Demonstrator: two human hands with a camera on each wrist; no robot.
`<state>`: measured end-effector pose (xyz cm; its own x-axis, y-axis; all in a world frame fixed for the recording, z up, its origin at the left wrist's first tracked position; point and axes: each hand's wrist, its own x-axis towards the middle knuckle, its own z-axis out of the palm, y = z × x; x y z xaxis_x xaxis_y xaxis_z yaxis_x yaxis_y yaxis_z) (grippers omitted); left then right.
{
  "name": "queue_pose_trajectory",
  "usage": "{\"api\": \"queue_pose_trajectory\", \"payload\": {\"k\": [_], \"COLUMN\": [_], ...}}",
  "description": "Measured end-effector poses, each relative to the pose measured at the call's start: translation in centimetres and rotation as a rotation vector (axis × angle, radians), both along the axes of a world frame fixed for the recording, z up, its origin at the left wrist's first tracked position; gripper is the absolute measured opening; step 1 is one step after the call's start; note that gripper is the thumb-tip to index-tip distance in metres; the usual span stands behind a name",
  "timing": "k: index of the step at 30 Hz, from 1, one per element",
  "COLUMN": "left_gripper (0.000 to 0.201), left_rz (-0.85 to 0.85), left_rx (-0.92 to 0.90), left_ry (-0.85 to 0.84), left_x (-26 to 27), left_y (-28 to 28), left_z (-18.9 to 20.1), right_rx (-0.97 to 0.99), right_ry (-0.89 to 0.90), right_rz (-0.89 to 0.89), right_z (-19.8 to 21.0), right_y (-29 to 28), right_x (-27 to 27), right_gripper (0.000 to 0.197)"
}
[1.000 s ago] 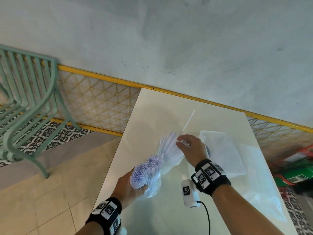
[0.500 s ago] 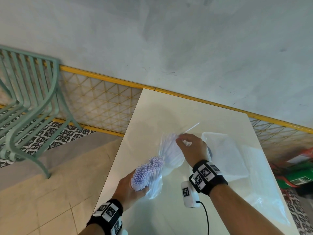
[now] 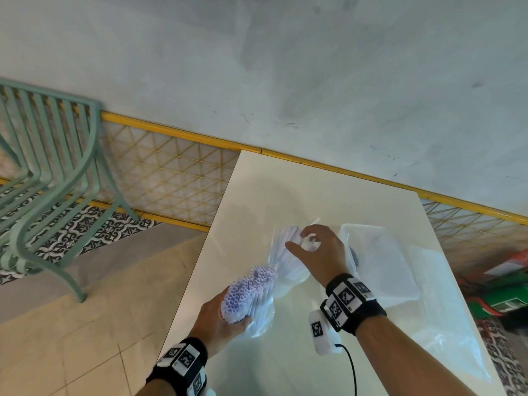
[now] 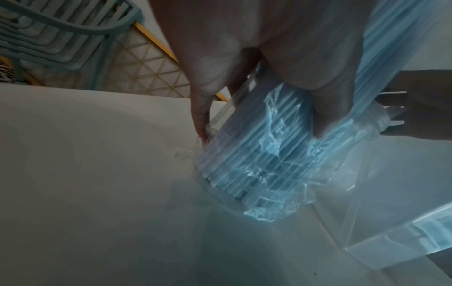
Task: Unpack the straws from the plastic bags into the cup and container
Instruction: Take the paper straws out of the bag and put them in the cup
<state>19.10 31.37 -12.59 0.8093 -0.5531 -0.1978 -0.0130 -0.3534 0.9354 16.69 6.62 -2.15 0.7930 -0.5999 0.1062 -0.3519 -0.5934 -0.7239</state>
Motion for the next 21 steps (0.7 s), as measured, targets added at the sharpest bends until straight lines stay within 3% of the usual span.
{"api": "queue_pose_trajectory", "payload": {"k": [5, 10, 16, 21], "left_gripper": [0.053, 0.052, 0.052, 0.052], "left_rz": [-0.003, 0.002, 0.007, -0.003], "left_rx": [-0.003, -0.005, -0.014, -0.018], "left_ry": [0.022, 0.033, 0.019, -0.012], "left_x": [0.0, 0.0, -0.1, -0.1], "left_y": [-0.1, -0.1, -0.1, 0.0], "left_z": [0.4, 0.5, 0.5, 0.2], "right_rx": [0.020, 0.007, 0.025, -0.009], "right_ry": [-0.018, -0.047, -0.040, -0.080], "right_rz": [0.127, 0.065, 0.157, 0.108], "right_z": [-1.8, -3.8, -2.3, -2.4], "right_y": [0.8, 1.3, 1.4, 1.9], "right_x": [-2.2, -1.0, 2.7, 4.5], "right_gripper": [0.087, 0.096, 0.079, 0.029]}}
